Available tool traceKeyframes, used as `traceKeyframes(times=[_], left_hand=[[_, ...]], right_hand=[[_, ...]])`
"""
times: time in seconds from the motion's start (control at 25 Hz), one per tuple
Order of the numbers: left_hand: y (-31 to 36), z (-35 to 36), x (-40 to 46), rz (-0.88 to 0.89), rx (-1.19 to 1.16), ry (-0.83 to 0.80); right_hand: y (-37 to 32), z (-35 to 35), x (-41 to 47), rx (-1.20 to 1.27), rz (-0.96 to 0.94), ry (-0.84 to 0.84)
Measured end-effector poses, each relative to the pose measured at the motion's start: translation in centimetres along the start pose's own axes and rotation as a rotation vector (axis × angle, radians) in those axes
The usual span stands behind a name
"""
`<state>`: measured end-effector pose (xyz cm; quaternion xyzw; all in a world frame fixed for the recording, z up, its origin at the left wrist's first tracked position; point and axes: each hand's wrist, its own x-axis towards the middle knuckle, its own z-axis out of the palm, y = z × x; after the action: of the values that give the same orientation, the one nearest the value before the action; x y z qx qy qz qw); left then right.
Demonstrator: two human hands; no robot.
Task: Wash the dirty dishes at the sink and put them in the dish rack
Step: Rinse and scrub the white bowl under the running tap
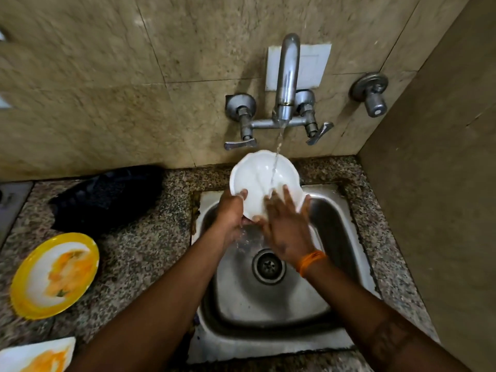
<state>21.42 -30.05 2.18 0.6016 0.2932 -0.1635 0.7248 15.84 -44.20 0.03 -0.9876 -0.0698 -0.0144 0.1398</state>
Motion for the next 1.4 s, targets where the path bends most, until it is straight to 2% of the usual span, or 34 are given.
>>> traceKeyframes(times=[0.08,0.16,0.2,0.32,0.4,0.48,0.56,0.64,0.72,0.8,0.96,1.04,1.16,1.28,1.4], left_hand=[[1.0,-0.1,0.7,0.029,0.037,0.086],[1.5,-0.4,0.5,0.073,0.085,0.103],[1.6,-0.6,0.2,0.114,0.107,0.103],[1.4,-1.2,0.1,0.155,0.074,0.104],[2.2,-1.3,0.6,0.134,-0.007,0.118],[3.0,-2.0,1.3,0.122,-0.025,0.119],[3.7,-3.2,1.6,0.114,-0.001,0.109],[4.4,-4.7,1.9,0.056,0.01,0.043],[4.9,-6.0,1.6,-0.036,0.002,-0.086],[5.2,-6.5,1.5,-0.067,0.061,-0.19],[3.3,-6.4,1.0,-0.043,0.037,-0.284],[1.8,-6.9,0.6,-0.04,0.02,-0.334],[-0.6,-8.3,-0.1,-0.026,0.146,-0.468],[-2.5,-8.1,-1.4,-0.03,0.204,-0.62],[-3.9,-6.0,-3.4,0.008,0.175,-0.605]], right_hand=[[-1.5,1.0,-1.3,0.106,-0.229,-0.076],[0.5,1.2,-1.2,0.011,-0.379,-0.039],[2.2,1.0,-0.4,-0.096,-0.412,0.001],[5.2,-1.3,2.3,-0.392,-0.274,0.015],[3.3,-1.6,3.2,-0.337,-0.312,0.017],[1.1,-1.4,3.2,-0.172,-0.485,-0.023],[1.4,-2.7,3.8,-0.159,-0.663,-0.036],[3.2,-4.4,5.0,-0.235,-0.689,0.026],[3.5,-6.0,5.0,-0.142,-0.661,0.056],[1.8,-6.8,3.5,0.174,-0.573,-0.036],[1.0,-6.2,0.5,1.087,-0.015,-0.272],[2.6,-5.3,-0.5,1.391,0.175,-0.36],[4.7,-4.1,-2.4,1.738,0.415,-0.412],[6.1,-3.4,-3.3,1.775,0.537,-0.374],[6.4,-1.1,-1.5,1.281,0.641,-0.168]])
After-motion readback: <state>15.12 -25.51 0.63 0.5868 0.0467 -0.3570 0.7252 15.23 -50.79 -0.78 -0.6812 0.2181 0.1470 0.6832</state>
